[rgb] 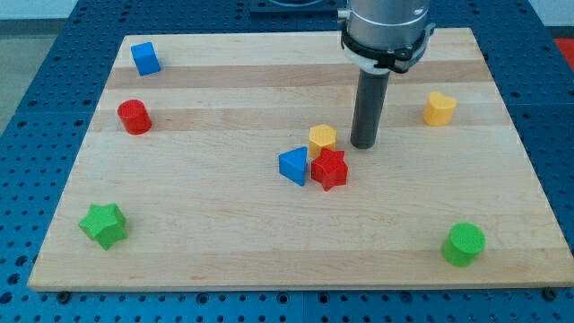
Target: Push the yellow hexagon to the top right of the board
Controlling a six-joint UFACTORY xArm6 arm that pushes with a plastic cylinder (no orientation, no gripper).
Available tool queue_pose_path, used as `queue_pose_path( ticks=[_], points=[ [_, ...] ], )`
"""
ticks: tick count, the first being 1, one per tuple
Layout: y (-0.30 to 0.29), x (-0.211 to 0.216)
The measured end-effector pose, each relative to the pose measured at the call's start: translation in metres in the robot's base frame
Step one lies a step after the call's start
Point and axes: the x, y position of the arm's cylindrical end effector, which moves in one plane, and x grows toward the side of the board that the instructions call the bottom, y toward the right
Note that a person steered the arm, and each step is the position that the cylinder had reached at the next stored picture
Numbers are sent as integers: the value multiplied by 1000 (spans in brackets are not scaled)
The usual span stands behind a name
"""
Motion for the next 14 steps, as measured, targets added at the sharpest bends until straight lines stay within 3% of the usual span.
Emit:
queue_pose_path(
  ticks=[2,3,4,6,7,9,11,14],
  points=[
    [-52,54],
    [-91,54],
    [-81,22],
    [50,-77],
    [86,-118],
    [86,-122],
    [125,-144],
    [91,-157]
  ],
)
